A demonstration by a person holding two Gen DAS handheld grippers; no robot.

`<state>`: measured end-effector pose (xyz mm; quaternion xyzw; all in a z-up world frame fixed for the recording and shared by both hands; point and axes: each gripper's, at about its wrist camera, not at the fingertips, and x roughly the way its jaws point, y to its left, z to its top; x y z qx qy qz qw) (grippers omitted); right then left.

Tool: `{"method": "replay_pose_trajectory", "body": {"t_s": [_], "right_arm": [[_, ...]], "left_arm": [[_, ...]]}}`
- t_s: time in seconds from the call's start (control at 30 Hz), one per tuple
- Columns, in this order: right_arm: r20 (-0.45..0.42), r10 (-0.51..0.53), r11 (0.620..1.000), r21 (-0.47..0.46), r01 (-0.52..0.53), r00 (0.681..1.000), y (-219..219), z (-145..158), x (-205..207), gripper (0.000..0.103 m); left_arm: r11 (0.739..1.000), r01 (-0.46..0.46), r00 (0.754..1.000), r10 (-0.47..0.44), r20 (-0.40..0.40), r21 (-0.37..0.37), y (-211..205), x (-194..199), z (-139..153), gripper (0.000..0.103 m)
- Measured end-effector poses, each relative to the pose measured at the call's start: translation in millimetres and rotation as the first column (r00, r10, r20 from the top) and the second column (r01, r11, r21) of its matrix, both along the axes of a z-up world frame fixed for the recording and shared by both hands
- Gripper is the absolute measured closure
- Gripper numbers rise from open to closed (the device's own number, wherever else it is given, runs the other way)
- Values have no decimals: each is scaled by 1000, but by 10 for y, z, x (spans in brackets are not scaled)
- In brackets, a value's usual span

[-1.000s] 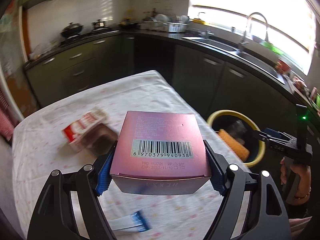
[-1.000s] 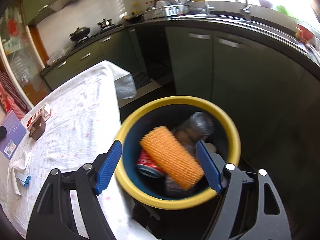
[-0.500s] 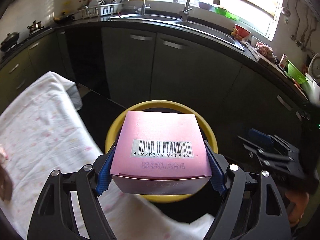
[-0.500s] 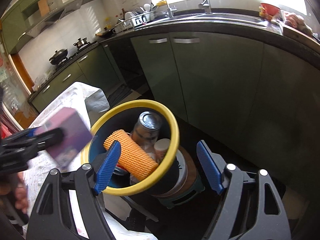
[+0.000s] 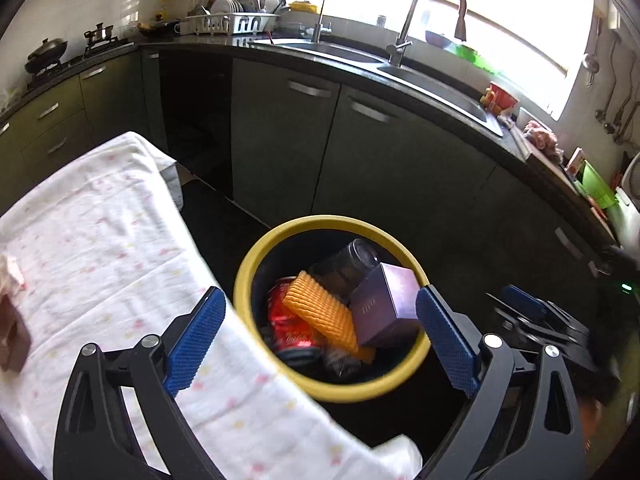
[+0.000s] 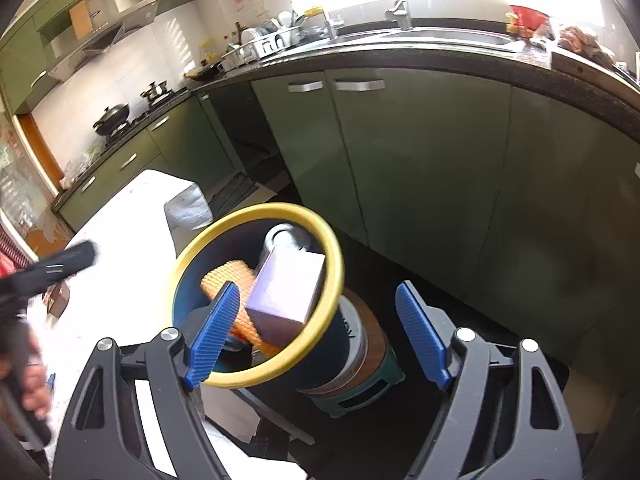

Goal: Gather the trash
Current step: 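Carry the pink box over the bin and open the left tool, then grasp the white tissue with the right tool and lift it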

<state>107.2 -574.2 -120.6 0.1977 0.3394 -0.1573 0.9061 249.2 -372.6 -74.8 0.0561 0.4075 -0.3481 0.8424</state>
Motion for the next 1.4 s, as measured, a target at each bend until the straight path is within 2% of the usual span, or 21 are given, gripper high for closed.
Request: {"method": "replay_pose_trajectory", "body": {"t_s": [0.13,0.23,0.37,0.43,0.6,0.77,0.87,0.93,1.0,1.07,1.13,1.2,1.4], "right_arm": [[-4,61,998,0,-61,998,177,13,100,27],[-5,119,993,-1,-119,993,386,27,198,27],[-13,214,977,-7,-214,977,753,46,358,27],[-19,267,964,-12,-267,964,980,54,443,27],[-39,402,915,-16,-403,915,1588,71,645,27],[-34,557,830,-6,-557,830,2319,116,815,27],[-8,647,763,-4,-647,763,2809,175,825,27],[6,712,703,-4,-712,703,3168,215,805,27],[16,770,639,-10,-770,638,3498,244,759,33],[9,807,591,-19,-807,591,3752,253,729,46],[-1,839,543,-40,-839,543,3986,255,696,52],[-20,858,511,-60,-858,513,4153,249,690,55],[-78,870,484,-44,-874,486,4371,184,810,61]], "left_arm": [[1000,-20,998,20,57,-2,552,-257,316,5],[997,-78,992,80,94,-22,1061,-382,521,5],[981,-189,976,191,107,-30,1770,-521,602,5],[964,-263,958,264,107,-24,2161,-580,591,5],[893,-450,885,448,124,-10,3084,-773,492,5],[819,-574,812,571,119,-10,3807,-896,365,5],[783,-621,777,620,112,-28,4156,-984,293,5],[773,-633,767,633,105,-32,4247,-1017,256,5],[769,-639,764,638,96,-32,4332,-1059,213,5],[767,-641,762,641,92,-33,4316,-1064,192,5],[763,-645,759,645,88,-41,4363,-1078,161,5],[759,-649,755,650,80,-51,4399,-1109,134,5],[758,-649,756,652,57,-58,4414,-1153,54,5]]}}
